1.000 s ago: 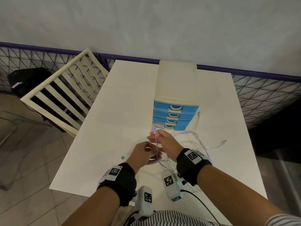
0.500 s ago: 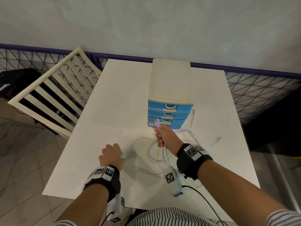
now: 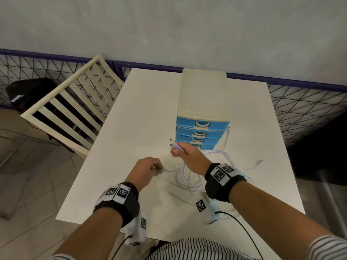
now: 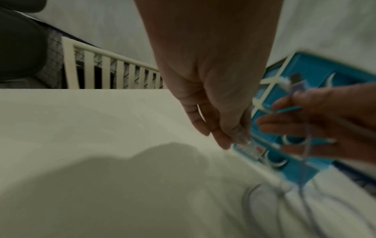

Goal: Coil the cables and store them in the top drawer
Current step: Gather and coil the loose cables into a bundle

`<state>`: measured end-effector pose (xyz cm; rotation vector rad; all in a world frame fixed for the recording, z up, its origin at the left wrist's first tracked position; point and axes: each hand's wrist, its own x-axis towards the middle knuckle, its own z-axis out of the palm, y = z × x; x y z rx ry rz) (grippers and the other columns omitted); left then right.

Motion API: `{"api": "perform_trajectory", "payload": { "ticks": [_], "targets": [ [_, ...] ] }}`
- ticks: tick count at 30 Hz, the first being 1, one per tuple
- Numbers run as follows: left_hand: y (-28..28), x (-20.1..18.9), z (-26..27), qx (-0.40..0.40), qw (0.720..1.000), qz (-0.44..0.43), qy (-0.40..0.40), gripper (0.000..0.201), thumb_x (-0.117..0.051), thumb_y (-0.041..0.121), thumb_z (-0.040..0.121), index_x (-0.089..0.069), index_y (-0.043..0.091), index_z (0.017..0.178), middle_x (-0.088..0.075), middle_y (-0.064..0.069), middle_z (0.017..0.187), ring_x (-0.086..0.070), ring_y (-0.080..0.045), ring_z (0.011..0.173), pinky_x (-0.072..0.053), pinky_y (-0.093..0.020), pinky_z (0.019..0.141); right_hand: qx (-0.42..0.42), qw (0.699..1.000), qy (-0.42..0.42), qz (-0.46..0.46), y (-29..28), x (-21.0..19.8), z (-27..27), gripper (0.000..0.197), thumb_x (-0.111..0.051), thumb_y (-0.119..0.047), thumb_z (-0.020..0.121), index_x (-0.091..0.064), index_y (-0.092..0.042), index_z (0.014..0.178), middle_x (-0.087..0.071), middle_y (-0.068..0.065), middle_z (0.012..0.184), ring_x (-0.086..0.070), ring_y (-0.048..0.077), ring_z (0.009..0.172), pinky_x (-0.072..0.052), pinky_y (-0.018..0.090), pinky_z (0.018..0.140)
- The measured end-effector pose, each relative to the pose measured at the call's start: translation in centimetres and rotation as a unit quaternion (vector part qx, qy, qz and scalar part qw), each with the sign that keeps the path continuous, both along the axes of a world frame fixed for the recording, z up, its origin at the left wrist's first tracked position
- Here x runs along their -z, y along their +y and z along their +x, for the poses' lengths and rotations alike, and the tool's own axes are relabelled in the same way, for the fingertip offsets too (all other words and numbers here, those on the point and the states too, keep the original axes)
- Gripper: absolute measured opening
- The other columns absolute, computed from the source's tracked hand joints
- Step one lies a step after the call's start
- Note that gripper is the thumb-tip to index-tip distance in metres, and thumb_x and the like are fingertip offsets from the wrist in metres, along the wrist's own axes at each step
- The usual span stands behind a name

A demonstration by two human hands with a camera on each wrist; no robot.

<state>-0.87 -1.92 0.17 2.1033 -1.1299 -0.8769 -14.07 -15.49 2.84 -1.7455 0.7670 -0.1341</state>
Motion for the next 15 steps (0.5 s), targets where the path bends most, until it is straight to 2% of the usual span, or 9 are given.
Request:
{"api": "perform_trajectory", "payload": {
  "ticks": [1, 3, 5, 6, 8, 10, 12, 13, 15],
  "targets": [
    [-0.7, -0.8, -0.1, 0.006, 1.0, -0.029, 0.0, 0.023, -0.066, -0.001, 0.078, -0.068, 0.021, 0.071, -0.063, 0.002, 0.069, -0.056, -0.002, 0.058, -0.043, -0.013, 0.064, -0.016, 1.0, 0.019, -0.01, 0.3, 0.0, 0.2, 0.025, -0.049, -0.028, 0.094, -0.055, -0.005, 0.085, -0.053, 0.005, 0.079, -0.05, 0.019, 0.076, -0.041, 0.037, 0.073],
    [-1.9, -2.0, -0.3, -0.013, 0.996, -0.093, 0.011, 0.016, -0.065, 0.001, 0.081, -0.074, 0.014, 0.083, -0.067, 0.001, 0.077, -0.058, -0.001, 0.063, -0.045, -0.012, 0.066, -0.024, 0.999, 0.025, -0.011, 0.5, 0.0, 0.4, 0.03, -0.048, -0.029, 0.094, -0.054, -0.002, 0.083, -0.049, 0.004, 0.076, -0.048, 0.019, 0.074, -0.042, 0.038, 0.074],
    [-2.7, -3.0, -0.3, -0.057, 0.987, -0.137, 0.057, 0.017, -0.063, 0.003, 0.084, -0.073, 0.016, 0.089, -0.068, 0.003, 0.081, -0.058, 0.0, 0.066, -0.046, -0.011, 0.066, -0.012, 0.998, -0.012, 0.06, 0.5, -0.4, 0.5, 0.038, -0.046, -0.027, 0.096, -0.055, 0.01, 0.09, -0.053, 0.013, 0.084, -0.057, 0.019, 0.078, -0.054, 0.036, 0.083],
    [-2.9, -3.4, -0.3, -0.082, 0.981, -0.156, 0.084, 0.018, -0.062, 0.003, 0.085, -0.071, 0.018, 0.091, -0.067, 0.002, 0.08, -0.058, 0.0, 0.066, -0.046, -0.01, 0.064, -0.009, 0.995, -0.025, 0.096, 0.3, -0.5, 0.4, 0.039, -0.045, -0.023, 0.098, -0.055, 0.015, 0.097, -0.058, 0.02, 0.09, -0.063, 0.02, 0.08, -0.056, 0.031, 0.086],
    [-3.1, -3.9, -0.4, -0.126, 0.966, -0.188, 0.127, 0.016, -0.062, 0.006, 0.086, -0.065, 0.018, 0.096, -0.067, -0.006, 0.08, -0.057, 0.001, 0.063, -0.046, -0.009, 0.061, -0.019, 0.991, -0.028, 0.13, 0.2, -1.2, 0.1, 0.038, -0.041, -0.018, 0.1, -0.054, 0.017, 0.105, -0.066, 0.027, 0.102, -0.069, 0.018, 0.081, -0.056, 0.019, 0.08],
    [-3.3, -4.2, -0.8, -0.152, 0.953, -0.203, 0.166, 0.015, -0.063, 0.006, 0.085, -0.062, 0.013, 0.098, -0.067, -0.011, 0.08, -0.058, 0.002, 0.061, -0.045, -0.008, 0.059, -0.035, 0.989, -0.033, 0.142, 0.0, -1.7, -0.4, 0.036, -0.038, -0.015, 0.101, -0.053, 0.017, 0.108, -0.069, 0.025, 0.102, -0.069, 0.019, 0.079, -0.055, 0.019, 0.076],
    [-3.5, -4.4, -1.3, -0.166, 0.942, -0.206, 0.205, 0.013, -0.064, 0.007, 0.084, -0.061, 0.011, 0.096, -0.066, -0.011, 0.083, -0.059, 0.001, 0.062, -0.046, -0.009, 0.057, -0.035, 0.986, -0.037, 0.159, 0.2, -2.0, -0.8, 0.036, -0.038, -0.018, 0.101, -0.052, 0.015, 0.108, -0.069, 0.016, 0.088, -0.066, 0.02, 0.073, -0.051, 0.029, 0.074],
    [-3.5, -4.4, -1.6, -0.169, 0.938, -0.204, 0.221, 0.012, -0.064, 0.009, 0.085, -0.062, 0.01, 0.097, -0.065, -0.011, 0.086, -0.061, -0.001, 0.064, -0.047, -0.01, 0.059, -0.031, 0.984, -0.039, 0.171, 0.3, -2.0, -1.0, 0.035, -0.038, -0.022, 0.101, -0.053, 0.01, 0.106, -0.067, 0.01, 0.082, -0.063, 0.018, 0.069, -0.048, 0.033, 0.074],
    [-3.7, -4.4, -2.2, -0.178, 0.927, -0.202, 0.261, 0.018, -0.064, 0.013, 0.086, -0.06, 0.009, 0.103, -0.064, -0.009, 0.093, -0.063, -0.007, 0.07, -0.051, -0.014, 0.062, -0.018, 0.975, -0.056, 0.215, 0.6, -1.8, -1.2, 0.026, -0.037, -0.025, 0.102, -0.054, -0.005, 0.098, -0.06, 0.004, 0.073, -0.057, 0.015, 0.064, -0.045, 0.032, 0.069]
  ]
}}
